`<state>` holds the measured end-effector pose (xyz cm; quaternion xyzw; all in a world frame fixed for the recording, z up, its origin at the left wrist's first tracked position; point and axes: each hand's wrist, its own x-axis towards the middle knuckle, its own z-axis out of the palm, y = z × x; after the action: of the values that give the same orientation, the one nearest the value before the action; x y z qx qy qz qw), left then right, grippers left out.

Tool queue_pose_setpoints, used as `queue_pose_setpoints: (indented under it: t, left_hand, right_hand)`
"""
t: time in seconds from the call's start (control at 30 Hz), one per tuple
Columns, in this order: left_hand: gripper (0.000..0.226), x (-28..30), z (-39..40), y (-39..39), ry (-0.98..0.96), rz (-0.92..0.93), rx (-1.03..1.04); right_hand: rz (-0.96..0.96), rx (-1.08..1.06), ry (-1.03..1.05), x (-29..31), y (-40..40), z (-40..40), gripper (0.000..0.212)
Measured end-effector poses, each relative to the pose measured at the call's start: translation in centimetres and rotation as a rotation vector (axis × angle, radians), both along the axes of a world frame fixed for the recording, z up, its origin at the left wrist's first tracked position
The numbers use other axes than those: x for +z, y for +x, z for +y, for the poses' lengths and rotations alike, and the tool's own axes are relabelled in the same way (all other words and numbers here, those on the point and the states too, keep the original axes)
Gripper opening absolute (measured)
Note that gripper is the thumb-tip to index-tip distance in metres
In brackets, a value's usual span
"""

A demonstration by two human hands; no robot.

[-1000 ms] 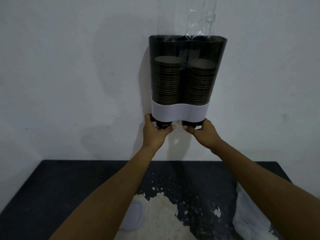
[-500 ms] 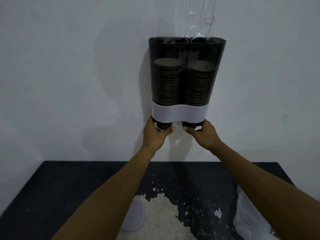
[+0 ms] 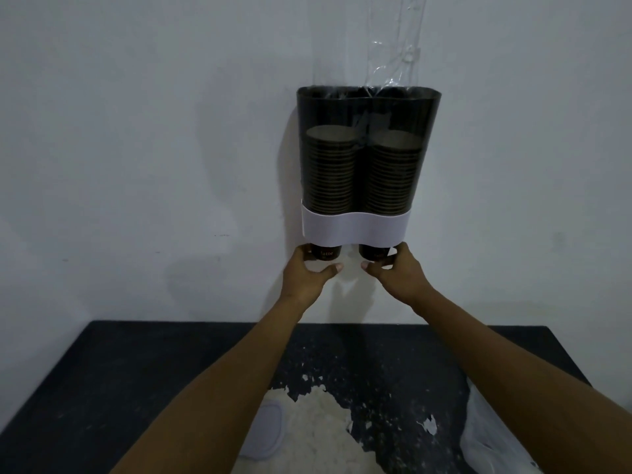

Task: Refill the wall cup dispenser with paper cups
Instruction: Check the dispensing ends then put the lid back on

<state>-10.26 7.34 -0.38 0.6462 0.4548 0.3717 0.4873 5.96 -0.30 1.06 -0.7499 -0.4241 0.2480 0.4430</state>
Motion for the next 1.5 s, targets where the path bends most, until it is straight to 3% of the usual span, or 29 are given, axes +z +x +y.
queue_pose_setpoints:
  t: [0.13, 0.3, 0.4, 0.63, 0.77, 1.03, 1.17, 1.23, 1.37, 1.5]
  left_hand:
    - [0.054, -1.3, -1.0, -2.7, -0.046, 0.053, 0.021]
    - [0.025, -3.0, -3.5, -7.4, -0.041, 0.093, 0.01]
    - [0.011, -4.3, -5.0, -10.7, -0.031, 0.132, -0.002]
    - [0.009, -8.8, -7.9, -18.7, -0.064, 0.254, 0.057]
    - [0.025, -11.1, -8.9, -22.6, -0.146, 0.304, 0.097]
    - [0.006, -15.8, -8.2, -27.6, -0.283, 0.424, 0.177]
    - [0.026, -17.3, -7.5, -27.9, -0.369, 0.419, 0.192]
    - [0.046, -18.1, -7.0, -27.6, -0.434, 0.438, 0.163]
    - [0.056, -19.5, -6.5, -26.0, -0.482, 0.44, 0.165]
    - [0.047, -20.4, -6.2, -24.9, -0.472, 0.416, 0.274]
  right_hand:
    - [0.042, 0.003, -0.147, -1.1, -1.1, -1.2, 0.071]
    - [0.027, 0.096, -0.179, -3.3, -4.0, -3.2, 0.022]
    - [-0.058, 0.186, -0.162, -4.2, -6.9, -4.2, 0.011]
    - [-0.037, 0.292, -0.203, -7.7, -14.2, -5.1, 0.013]
    - [0.007, 0.322, -0.251, -10.2, -17.5, -5.1, 0.012]
    - [-0.041, 0.336, -0.38, -15.5, -21.9, -4.0, 0.013]
    - [-0.127, 0.299, -0.506, -18.4, -22.4, -3.6, 0.054]
    - [-0.155, 0.261, -0.582, -19.7, -22.8, -3.5, 0.065]
    - [-0.174, 0.22, -0.605, -21.3, -23.6, -3.4, 0.061]
    - [-0.067, 0.114, -0.502, -21.8, -22.9, -3.6, 0.05]
